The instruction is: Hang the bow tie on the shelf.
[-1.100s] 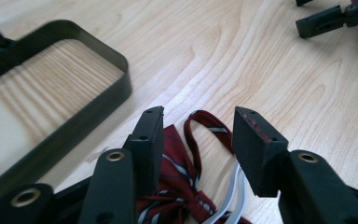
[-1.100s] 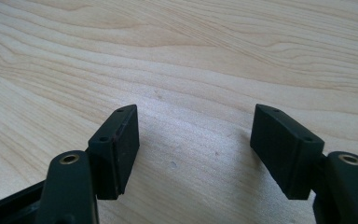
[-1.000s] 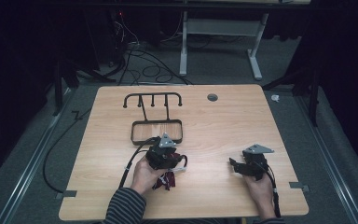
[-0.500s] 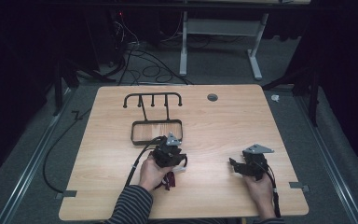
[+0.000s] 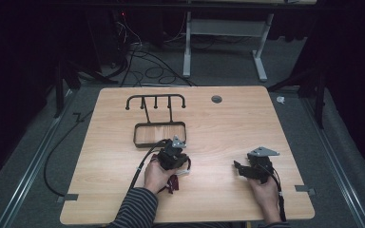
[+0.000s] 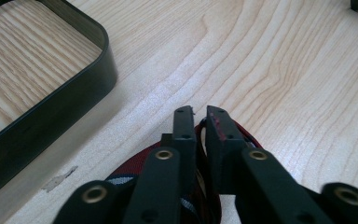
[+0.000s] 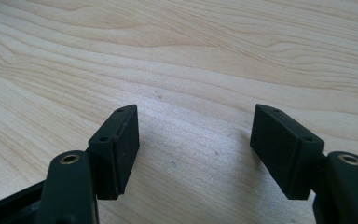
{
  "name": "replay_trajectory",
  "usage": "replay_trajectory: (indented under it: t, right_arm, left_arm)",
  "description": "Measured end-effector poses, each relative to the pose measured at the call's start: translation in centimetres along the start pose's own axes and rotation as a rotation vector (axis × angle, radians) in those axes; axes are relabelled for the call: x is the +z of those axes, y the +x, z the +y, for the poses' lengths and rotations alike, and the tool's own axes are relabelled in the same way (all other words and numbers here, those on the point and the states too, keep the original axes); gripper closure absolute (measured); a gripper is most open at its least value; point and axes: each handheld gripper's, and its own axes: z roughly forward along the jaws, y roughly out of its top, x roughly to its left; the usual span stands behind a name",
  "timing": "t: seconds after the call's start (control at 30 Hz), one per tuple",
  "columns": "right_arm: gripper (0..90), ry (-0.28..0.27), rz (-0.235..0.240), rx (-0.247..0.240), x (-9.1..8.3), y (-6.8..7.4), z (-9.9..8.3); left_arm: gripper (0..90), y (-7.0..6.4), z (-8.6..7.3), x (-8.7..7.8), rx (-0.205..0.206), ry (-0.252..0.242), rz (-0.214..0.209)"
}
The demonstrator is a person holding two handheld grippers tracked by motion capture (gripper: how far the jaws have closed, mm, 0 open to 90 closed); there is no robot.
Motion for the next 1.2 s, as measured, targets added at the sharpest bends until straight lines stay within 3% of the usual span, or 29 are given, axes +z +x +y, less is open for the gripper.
replay_trajectory:
  t: [0.2, 0.33, 0.8, 1.2]
  right_arm:
    - [33.9, 0.0, 0.001, -0.001, 0.0, 0.0, 0.0]
    - [33.9, 0.001, 0.002, 0.004, 0.0, 0.0, 0.0]
    - [33.9, -0.001, 0.003, 0.0, 0.0, 0.0, 0.0]
    - [33.8, 0.001, 0.001, -0.002, 0.0, 0.0, 0.0]
  left_arm:
    - [89.7, -0.1, 0.0, 0.0, 0.002, 0.003, 0.004]
    - [90.0, 0.0, 0.1, -1.0, 0.002, -0.026, 0.012]
    - [90.0, 0.2, 0.3, -5.2, -0.019, -0.145, 0.056]
    - [90.0, 1.0, -0.4, -9.5, -0.07, -0.274, 0.139]
